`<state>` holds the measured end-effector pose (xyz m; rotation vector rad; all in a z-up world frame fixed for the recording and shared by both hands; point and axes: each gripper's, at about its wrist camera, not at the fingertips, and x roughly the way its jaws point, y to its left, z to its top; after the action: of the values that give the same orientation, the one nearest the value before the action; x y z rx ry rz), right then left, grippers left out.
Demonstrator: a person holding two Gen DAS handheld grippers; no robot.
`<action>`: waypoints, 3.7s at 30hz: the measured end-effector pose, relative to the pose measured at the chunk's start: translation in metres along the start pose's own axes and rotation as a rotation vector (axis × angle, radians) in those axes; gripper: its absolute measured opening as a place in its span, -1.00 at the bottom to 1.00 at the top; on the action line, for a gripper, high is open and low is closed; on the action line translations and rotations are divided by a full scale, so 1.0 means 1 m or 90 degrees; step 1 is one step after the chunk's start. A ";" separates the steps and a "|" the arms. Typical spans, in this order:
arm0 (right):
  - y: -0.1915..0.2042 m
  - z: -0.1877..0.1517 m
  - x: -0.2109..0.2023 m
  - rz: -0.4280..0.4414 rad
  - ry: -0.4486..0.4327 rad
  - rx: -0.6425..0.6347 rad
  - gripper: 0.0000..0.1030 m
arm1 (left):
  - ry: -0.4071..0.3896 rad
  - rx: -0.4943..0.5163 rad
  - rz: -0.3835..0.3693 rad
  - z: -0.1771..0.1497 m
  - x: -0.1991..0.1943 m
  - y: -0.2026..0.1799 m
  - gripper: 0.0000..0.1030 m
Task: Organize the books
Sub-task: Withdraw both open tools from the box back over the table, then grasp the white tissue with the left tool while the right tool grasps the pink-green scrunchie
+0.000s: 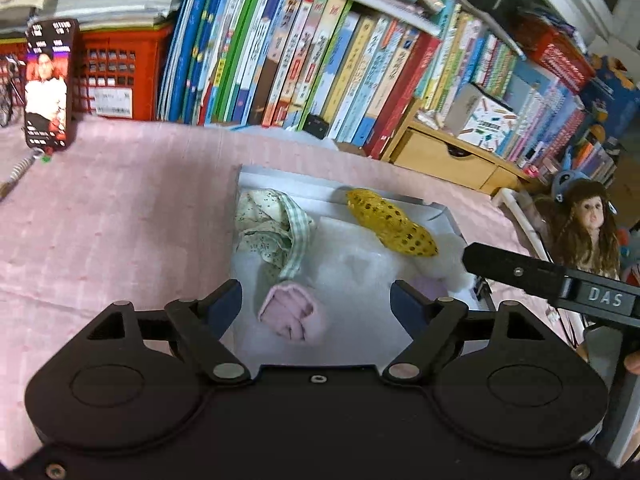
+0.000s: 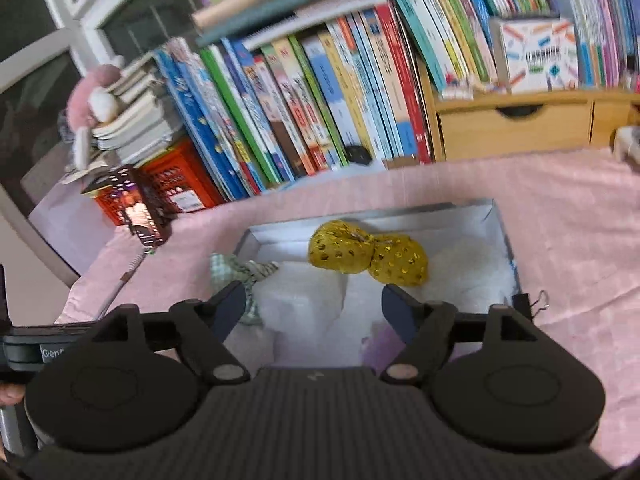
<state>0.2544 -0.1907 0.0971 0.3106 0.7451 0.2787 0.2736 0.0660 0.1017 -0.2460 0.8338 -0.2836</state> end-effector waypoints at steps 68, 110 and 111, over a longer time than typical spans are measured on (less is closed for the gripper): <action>0.058 -0.203 -0.059 -0.092 -0.212 -0.285 0.49 | -0.226 0.118 0.159 -0.253 -0.072 -0.020 0.53; 0.061 -0.185 -0.025 -0.130 -0.124 -0.287 0.41 | -0.210 0.116 0.167 -0.244 -0.062 -0.019 0.14; 0.060 -0.184 -0.025 -0.131 -0.123 -0.286 0.41 | -0.211 0.116 0.167 -0.244 -0.062 -0.019 0.14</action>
<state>0.1002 -0.1116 0.0073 -0.1624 0.5005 0.2101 0.0468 0.0445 -0.0070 -0.0099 0.5012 -0.0674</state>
